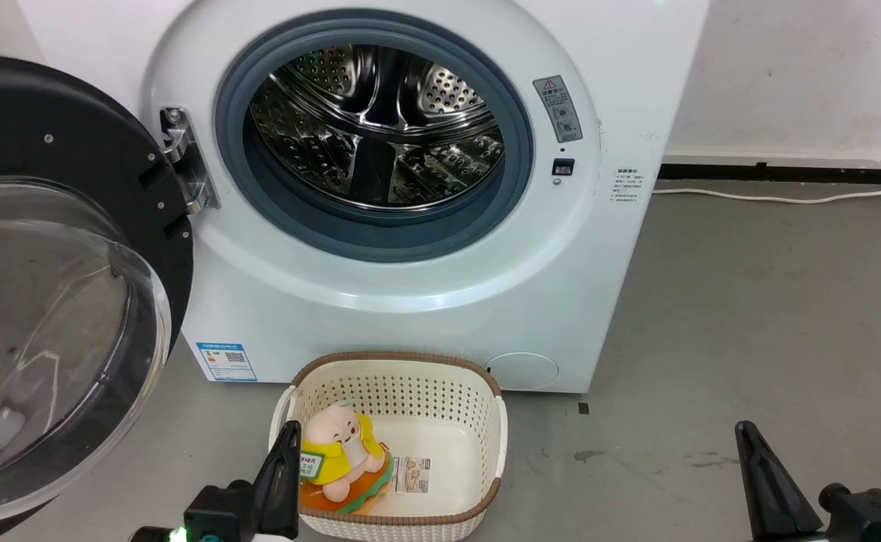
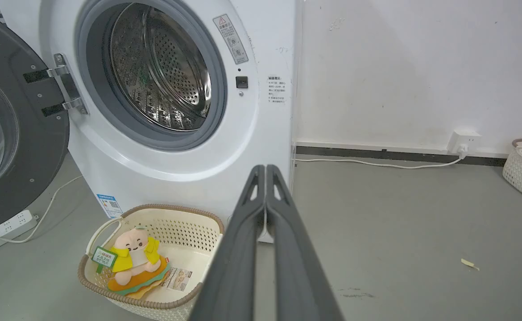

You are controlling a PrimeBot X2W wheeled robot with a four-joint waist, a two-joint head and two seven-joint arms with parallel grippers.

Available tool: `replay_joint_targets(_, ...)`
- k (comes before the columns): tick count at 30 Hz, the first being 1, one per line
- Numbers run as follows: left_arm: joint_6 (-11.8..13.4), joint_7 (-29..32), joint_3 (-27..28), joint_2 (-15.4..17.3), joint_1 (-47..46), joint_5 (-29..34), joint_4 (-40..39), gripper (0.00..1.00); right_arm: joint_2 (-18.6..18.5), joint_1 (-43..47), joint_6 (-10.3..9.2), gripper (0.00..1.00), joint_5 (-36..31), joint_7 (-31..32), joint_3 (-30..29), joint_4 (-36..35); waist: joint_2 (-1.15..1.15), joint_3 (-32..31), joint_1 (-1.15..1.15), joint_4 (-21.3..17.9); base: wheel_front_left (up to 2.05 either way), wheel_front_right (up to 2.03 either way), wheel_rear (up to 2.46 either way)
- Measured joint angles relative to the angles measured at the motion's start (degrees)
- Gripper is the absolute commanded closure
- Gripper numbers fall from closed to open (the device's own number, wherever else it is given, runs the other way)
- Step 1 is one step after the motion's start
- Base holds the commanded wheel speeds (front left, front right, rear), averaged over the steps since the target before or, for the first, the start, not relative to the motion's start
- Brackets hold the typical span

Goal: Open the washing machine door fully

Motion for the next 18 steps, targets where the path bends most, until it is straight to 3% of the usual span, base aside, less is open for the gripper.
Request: replay_joint_targets(18, -0.52, 2.03, 1.80, -0.41, -0.43, 1.55, -0.60, 1.00, 0.00, -1.35, 0.00, 1.00, -0.93, 1.91, 0.48, 0.32, 0.00, 0.26, 0.00, -0.77, 0.00, 0.00, 0.00)
